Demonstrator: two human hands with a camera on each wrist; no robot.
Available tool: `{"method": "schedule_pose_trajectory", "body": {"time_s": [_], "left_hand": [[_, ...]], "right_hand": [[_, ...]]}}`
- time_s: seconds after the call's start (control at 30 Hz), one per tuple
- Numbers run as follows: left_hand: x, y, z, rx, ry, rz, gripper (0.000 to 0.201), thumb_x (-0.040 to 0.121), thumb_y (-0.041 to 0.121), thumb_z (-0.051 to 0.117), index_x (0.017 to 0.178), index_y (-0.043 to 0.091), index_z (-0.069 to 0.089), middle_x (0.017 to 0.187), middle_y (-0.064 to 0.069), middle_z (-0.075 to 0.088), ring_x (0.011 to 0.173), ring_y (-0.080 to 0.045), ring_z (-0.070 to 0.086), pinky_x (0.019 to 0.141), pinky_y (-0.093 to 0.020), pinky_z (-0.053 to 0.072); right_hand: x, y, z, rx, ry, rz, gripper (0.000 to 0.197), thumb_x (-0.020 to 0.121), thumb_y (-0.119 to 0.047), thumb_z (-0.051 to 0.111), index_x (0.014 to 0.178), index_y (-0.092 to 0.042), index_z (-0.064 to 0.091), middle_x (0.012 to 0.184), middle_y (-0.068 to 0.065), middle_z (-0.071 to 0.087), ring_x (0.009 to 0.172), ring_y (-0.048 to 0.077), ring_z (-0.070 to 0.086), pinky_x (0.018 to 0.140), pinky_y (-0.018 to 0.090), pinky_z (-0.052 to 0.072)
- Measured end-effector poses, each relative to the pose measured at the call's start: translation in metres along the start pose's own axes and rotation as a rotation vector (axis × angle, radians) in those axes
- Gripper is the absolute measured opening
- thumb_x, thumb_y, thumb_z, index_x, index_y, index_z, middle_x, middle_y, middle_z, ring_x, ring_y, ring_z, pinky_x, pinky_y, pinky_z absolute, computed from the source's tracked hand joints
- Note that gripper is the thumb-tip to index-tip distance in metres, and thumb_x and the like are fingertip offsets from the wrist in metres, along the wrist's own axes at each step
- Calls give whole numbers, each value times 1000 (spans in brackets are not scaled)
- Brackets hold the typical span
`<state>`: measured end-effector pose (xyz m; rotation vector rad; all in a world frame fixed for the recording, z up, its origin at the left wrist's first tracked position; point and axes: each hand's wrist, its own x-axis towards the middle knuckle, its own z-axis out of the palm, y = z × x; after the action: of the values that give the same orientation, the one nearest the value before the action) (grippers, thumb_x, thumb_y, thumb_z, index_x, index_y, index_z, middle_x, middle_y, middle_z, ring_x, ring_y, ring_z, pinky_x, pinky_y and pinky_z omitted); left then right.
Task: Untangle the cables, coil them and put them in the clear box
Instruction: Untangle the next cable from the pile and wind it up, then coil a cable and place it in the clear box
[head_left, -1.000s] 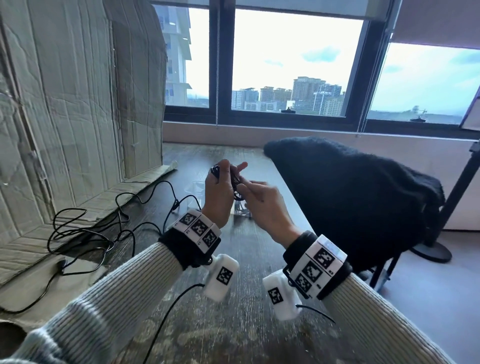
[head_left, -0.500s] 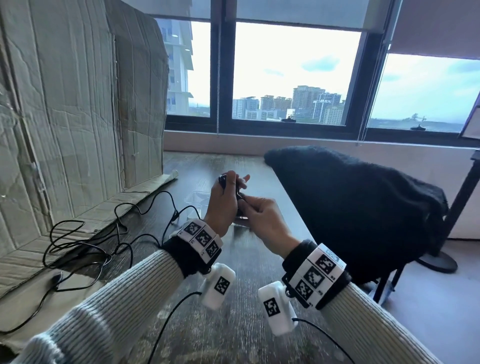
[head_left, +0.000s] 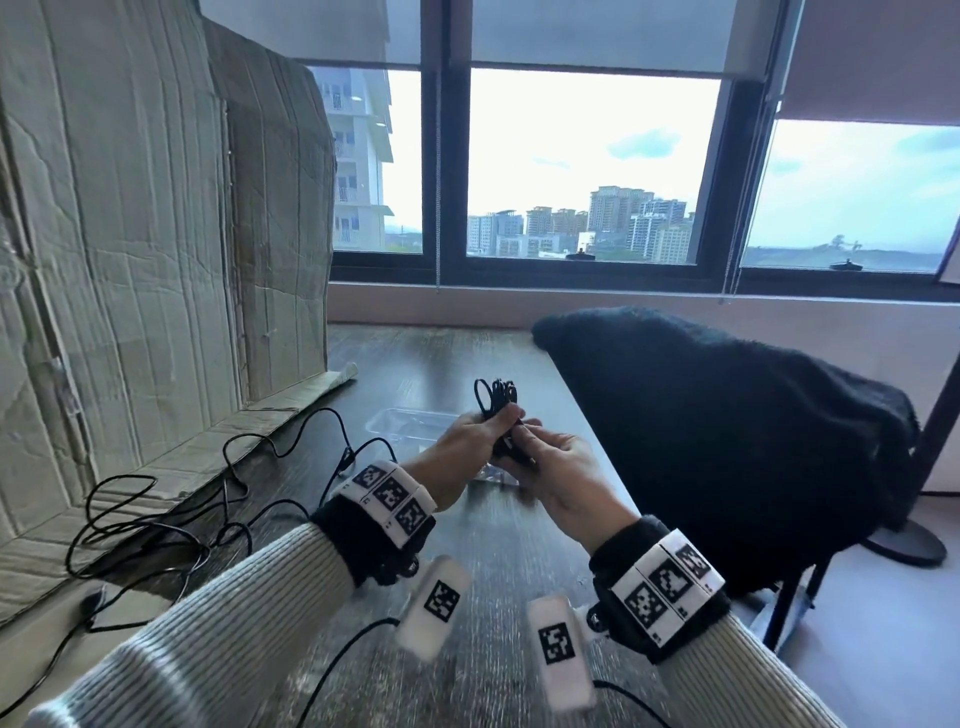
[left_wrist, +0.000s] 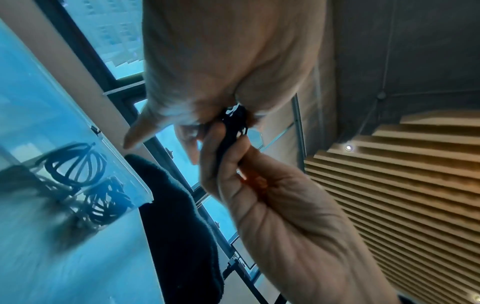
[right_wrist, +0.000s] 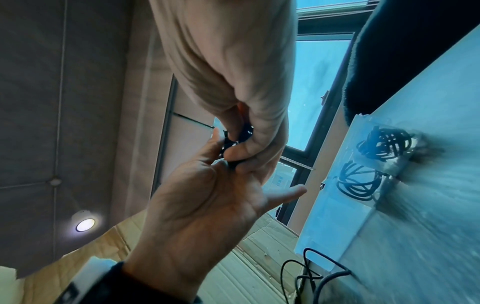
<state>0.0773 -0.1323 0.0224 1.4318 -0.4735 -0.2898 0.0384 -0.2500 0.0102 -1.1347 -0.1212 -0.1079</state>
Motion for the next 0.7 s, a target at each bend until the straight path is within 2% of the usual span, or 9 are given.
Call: {"method": "schedule_pose_trajectory", "body": {"time_s": [0.13,0.2,0.3,0.37,0.4,0.5,0.57,0.63,0.7], "left_hand": [[8,4,1,127,70,-39,35,104,24,34,108,0,60,108,-8,65,93,-16,63,67,-10,52],[20,10,-7,173,153,-26,32,105,20,30,107,-2,53,106,-10,65,87,-17,65,74,-19,51],[48,18,-34,314,324,-78,27,104,16,32,89,1,47,89,-14,60,63,-17,69,75,-36,56],[62,22,-49,678,335,-171,26,102,16,36,88,1,53,91,-15,63,76,-26,68,78,-38,56],[66,23,-53,924,322,-221,22,100,14,39,89,4,54,92,-12,62,81,-27,64,69,-29,54],[79,17,-59,1404,202,-406,20,94,3,43,75,7,48,80,-5,51,76,-19,51,50,-19,35],[94,9,-60,1541,123,-526,14,91,1,45,82,-2,54,86,-7,57,79,-20,52,60,-25,44],[110,0,-64,1621,98,-550,23,91,4,49,110,-1,62,102,-8,64,83,-19,52,76,-28,49],[120,0,-66,1676,62,-551,25,92,6,52,114,0,63,98,-8,59,84,-17,50,79,-28,48]], "right_hand": [[6,2,-12,-234,-13,24,21,96,-9,53,99,6,68,99,22,69,85,32,67,82,35,58],[12,2,-25,-395,59,30,16,93,-11,60,98,1,70,95,19,69,78,29,63,76,37,53],[22,-2,-45,-637,180,22,14,90,-13,65,97,-2,69,87,11,67,73,20,58,69,33,50],[32,-4,-56,-893,173,40,9,89,-17,65,94,-11,69,80,2,65,69,12,57,68,30,49],[38,-3,-60,-1038,151,55,11,89,-19,65,97,-12,70,83,1,66,73,12,59,70,27,48],[57,-2,-65,-1334,84,66,31,93,-20,58,122,-12,64,123,3,64,110,19,61,88,19,45],[66,-1,-63,-1445,11,50,34,96,-20,53,129,-14,60,133,3,60,118,19,58,89,16,41],[77,2,-61,-1528,-50,43,33,97,-20,52,128,-15,61,132,2,61,119,19,57,94,19,40],[88,7,-60,-1563,-82,50,30,96,-20,54,123,-15,65,127,3,64,116,19,58,97,22,43]]}}
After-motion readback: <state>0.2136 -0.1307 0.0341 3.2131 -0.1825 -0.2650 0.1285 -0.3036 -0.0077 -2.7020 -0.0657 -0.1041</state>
